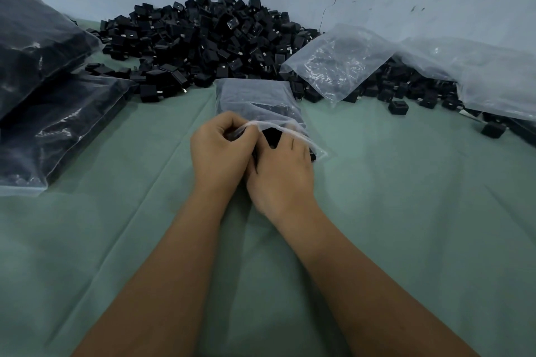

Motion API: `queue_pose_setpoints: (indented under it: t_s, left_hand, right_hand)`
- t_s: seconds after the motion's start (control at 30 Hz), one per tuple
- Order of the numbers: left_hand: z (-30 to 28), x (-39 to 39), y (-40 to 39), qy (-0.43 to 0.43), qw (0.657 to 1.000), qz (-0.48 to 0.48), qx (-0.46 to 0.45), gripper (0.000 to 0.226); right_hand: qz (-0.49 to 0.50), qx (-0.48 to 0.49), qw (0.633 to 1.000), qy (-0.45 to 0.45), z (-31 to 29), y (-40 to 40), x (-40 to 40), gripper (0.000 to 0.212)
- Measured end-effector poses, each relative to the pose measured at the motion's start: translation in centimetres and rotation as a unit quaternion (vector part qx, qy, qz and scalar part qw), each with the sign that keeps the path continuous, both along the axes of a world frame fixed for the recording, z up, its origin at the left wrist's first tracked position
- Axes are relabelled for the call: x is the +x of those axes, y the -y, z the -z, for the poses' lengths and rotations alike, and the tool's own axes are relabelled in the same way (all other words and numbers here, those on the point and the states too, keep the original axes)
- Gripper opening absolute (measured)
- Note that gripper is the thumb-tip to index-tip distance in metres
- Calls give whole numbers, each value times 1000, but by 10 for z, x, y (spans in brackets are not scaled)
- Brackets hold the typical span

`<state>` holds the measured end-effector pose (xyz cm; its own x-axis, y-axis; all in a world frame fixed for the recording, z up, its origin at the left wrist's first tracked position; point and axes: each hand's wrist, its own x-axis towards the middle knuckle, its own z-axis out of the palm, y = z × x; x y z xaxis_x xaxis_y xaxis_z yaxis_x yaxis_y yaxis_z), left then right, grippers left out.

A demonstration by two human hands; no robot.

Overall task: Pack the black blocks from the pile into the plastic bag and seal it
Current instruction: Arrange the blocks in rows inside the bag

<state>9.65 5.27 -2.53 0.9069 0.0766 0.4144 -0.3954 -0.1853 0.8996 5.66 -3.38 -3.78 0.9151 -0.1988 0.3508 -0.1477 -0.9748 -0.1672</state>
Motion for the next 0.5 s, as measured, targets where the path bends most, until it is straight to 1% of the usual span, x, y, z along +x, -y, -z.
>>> queue_pose_setpoints:
  t_s: [0.13, 0.27, 0.33, 0.5]
  left_hand:
    - [-1, -1, 0, 5, 1000, -2, 1, 15]
    - [-1, -1, 0, 4, 1000, -13, 10, 17]
    - [-2, -2, 0, -2, 1000, -7, 10, 19]
    - [-3, -3, 0, 13, 1000, -14, 24, 17]
  right_hand:
    - [-9, -6, 1000, 3, 2, -1, -4, 51]
    - [-5, -22, 1000, -14, 3, 1, 5, 49]
    - [-8, -23, 999, -29, 3, 4, 10, 52]
    - [-48, -39, 997, -35, 3, 9, 16, 57]
